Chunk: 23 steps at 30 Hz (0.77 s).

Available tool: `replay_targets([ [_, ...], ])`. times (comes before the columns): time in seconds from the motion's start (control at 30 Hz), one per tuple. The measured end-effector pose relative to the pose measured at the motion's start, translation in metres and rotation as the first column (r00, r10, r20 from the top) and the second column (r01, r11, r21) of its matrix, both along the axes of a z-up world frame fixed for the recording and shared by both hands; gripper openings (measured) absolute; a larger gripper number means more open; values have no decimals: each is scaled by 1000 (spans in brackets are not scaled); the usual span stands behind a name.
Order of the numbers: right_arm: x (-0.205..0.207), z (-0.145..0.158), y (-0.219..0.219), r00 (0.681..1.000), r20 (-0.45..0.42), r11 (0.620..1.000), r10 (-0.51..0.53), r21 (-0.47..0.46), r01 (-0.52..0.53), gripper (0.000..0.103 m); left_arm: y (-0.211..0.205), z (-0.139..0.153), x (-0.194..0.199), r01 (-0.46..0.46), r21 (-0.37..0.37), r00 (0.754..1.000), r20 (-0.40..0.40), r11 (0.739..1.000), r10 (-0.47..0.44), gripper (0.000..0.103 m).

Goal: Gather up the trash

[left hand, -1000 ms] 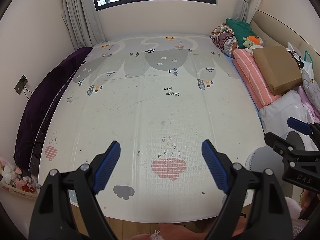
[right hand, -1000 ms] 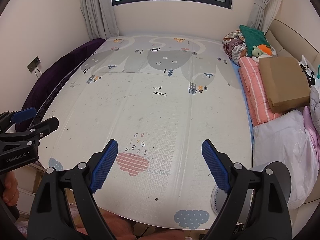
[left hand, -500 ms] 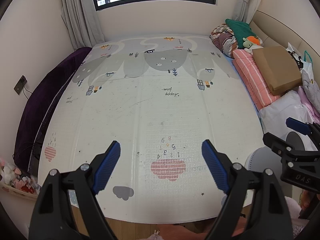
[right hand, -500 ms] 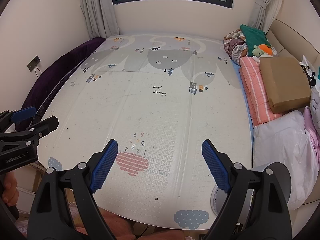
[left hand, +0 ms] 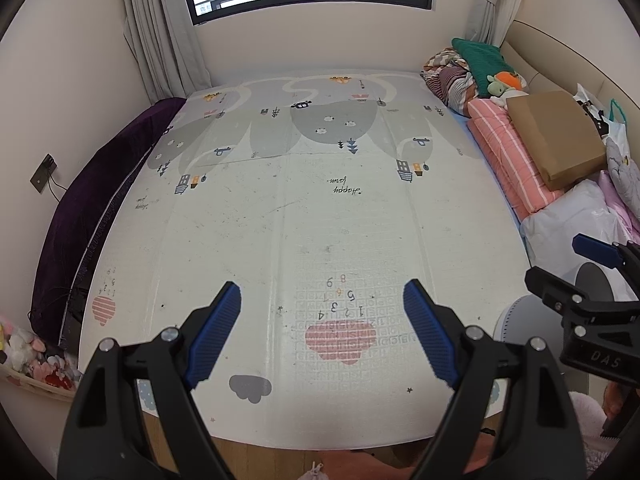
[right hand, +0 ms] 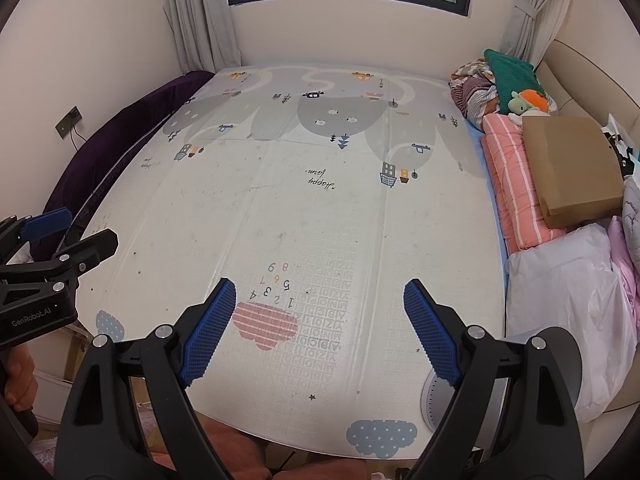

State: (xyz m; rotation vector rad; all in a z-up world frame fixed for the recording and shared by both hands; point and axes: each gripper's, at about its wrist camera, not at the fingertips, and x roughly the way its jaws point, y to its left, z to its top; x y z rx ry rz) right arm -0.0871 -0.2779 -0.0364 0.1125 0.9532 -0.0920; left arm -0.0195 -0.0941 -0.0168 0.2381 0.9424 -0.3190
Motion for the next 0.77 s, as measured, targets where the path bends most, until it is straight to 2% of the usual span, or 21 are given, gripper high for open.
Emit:
replay_targets([
  [0.77, 1, -1, 2, 1000, -5, 1000, 6, -5, -6, 83, -1, -2, 0, -3, 12, 1000, 6, 1000, 3, 83],
])
